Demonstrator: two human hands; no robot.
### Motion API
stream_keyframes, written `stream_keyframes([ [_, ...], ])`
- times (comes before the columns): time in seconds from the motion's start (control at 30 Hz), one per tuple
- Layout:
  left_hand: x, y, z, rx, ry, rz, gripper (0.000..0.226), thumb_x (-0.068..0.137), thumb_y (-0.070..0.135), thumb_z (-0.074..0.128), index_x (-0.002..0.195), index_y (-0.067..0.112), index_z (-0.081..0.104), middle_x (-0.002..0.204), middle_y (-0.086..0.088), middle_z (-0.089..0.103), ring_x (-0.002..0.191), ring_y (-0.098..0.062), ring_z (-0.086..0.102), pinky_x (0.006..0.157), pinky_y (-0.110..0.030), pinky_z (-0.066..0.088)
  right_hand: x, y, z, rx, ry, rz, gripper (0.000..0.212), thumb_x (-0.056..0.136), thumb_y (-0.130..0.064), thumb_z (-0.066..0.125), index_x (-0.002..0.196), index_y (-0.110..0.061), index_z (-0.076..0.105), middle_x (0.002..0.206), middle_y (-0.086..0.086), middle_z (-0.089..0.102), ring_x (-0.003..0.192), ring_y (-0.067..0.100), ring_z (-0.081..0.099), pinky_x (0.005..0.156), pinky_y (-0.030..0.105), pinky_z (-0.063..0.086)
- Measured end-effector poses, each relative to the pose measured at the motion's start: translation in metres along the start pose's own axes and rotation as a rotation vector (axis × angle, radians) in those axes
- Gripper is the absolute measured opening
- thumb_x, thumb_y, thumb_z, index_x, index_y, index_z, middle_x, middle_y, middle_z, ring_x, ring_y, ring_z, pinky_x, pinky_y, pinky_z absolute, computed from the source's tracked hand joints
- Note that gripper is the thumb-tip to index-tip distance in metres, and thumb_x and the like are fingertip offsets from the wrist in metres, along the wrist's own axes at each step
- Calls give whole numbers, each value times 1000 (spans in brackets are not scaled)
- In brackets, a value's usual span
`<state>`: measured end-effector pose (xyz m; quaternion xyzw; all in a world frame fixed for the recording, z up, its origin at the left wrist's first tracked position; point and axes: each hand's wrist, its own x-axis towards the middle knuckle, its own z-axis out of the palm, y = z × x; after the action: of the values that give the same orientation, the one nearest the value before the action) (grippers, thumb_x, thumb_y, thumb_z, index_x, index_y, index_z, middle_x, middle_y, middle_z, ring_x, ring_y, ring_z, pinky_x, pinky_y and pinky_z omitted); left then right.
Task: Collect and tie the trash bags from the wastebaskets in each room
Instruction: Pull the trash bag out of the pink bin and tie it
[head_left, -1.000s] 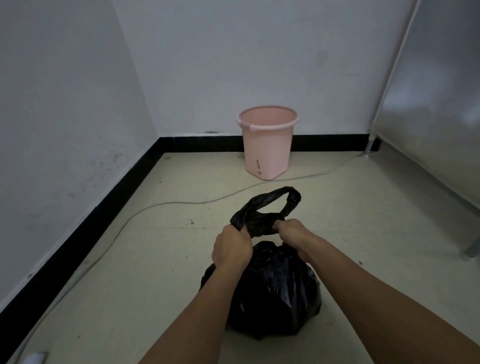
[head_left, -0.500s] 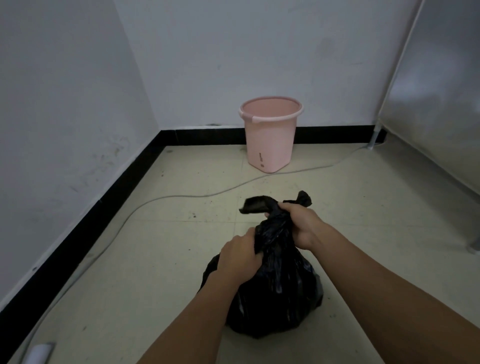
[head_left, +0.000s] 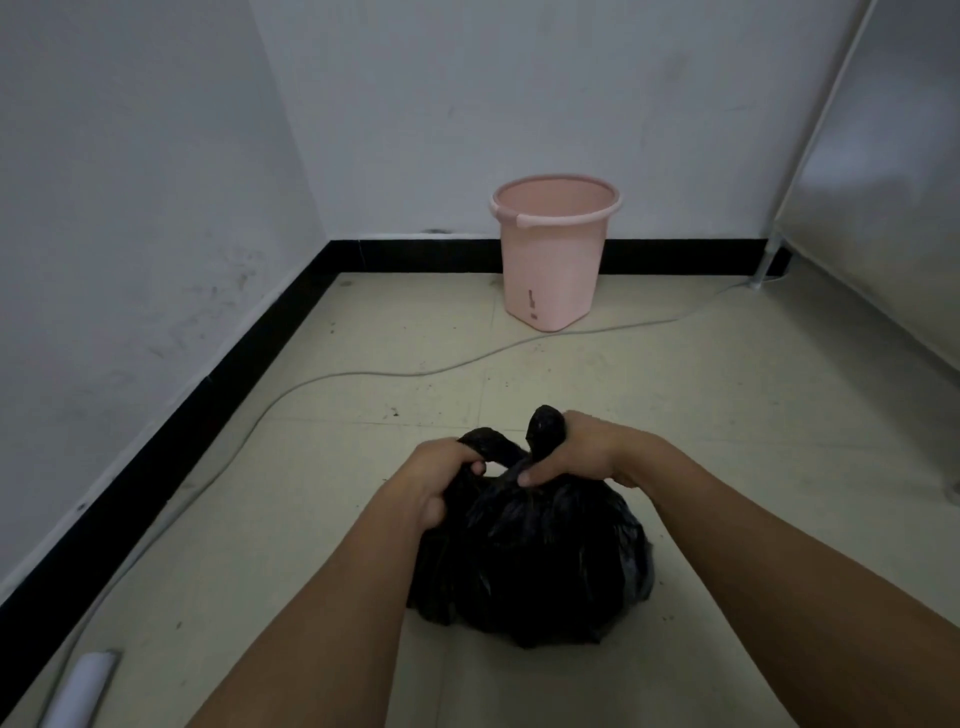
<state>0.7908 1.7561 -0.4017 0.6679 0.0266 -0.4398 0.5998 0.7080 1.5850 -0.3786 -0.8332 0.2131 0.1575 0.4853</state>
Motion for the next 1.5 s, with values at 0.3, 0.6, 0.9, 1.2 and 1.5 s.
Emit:
stream_keyframes([
  [0.3,0,-2,9,264,-16,156,19,71,8,76,66,12,58,48,-2,49,46,-18,48,59,-28,46,11,6,6,66,522,-148,20,73,-18,81,71,-16,61,68,-1,62,64,17,58,53,26,41],
  [0.6,4,7,8,-192,197,133,18,79,-6,61,95,-4,69,75,-17,69,65,-27,62,72,-43,54,15,11,13,523,334,-82,35,98,-39,51,98,-9,68,86,11,70,66,23,63,72,35,52],
  [0.9,-1,26,5,-688,137,146,17,92,11,54,75,10,51,48,1,57,58,-15,57,63,-32,49,27,17,13,672,605,-32,45,99,-43,43,80,-12,69,87,16,71,79,31,66,77,38,54],
  [1.2,1,-22,-53,-794,490,31,28,90,-2,45,67,8,32,54,-4,34,20,-10,23,34,-13,38,17,112,-19,440,1000,378,57,95,-46,35,114,1,62,107,22,68,95,39,64,87,46,52],
  [1.5,6,-40,-38,352,384,131,46,75,47,74,85,3,66,71,-13,64,35,-19,46,40,-22,42,14,92,-7,972,537,263,39,88,-49,62,87,-10,62,76,8,63,68,22,64,48,26,47],
])
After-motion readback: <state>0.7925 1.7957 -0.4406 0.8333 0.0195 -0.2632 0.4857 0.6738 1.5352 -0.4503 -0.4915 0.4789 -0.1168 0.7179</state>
